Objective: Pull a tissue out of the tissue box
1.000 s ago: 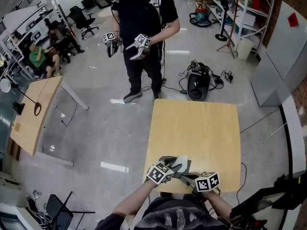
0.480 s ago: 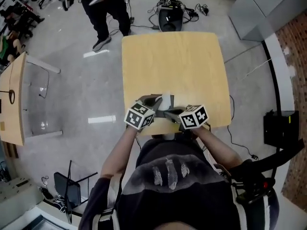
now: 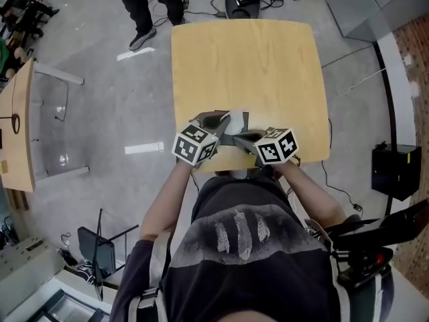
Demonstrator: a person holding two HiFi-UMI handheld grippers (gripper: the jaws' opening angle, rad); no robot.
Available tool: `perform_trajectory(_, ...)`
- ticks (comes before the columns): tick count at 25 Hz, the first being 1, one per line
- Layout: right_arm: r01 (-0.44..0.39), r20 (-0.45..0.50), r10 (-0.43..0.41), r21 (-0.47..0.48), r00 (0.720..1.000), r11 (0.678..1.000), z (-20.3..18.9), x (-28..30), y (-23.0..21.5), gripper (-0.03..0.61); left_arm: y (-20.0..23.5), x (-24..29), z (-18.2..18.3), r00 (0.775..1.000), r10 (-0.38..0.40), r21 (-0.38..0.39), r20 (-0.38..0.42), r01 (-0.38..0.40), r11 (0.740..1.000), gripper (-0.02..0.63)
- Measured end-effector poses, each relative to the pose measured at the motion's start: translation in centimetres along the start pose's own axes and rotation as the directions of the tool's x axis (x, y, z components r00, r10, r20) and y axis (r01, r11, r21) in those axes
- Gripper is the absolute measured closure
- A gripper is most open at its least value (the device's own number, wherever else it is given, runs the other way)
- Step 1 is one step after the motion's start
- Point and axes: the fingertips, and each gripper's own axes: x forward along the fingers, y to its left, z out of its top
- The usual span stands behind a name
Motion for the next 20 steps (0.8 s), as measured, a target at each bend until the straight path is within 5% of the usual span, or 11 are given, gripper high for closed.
perform_trajectory(13, 0.056, -0.022, -0.056, -0.005, 0.998, 0.998, 1.1, 4.0, 2.4, 0.581, 2.6, -4.7, 1.1, 0.999, -0.012, 0.024, 0.05, 0.011, 1.0, 0.611)
perform_trajectory(20, 0.042, -0.031, -0.043, -0.024, 0.999, 0.999, -0.8, 1.4, 1.7, 0.581, -0.6, -3.0, 1.7, 0.998, -0.015, 0.028, 0.06, 0.013, 1.0, 0.609)
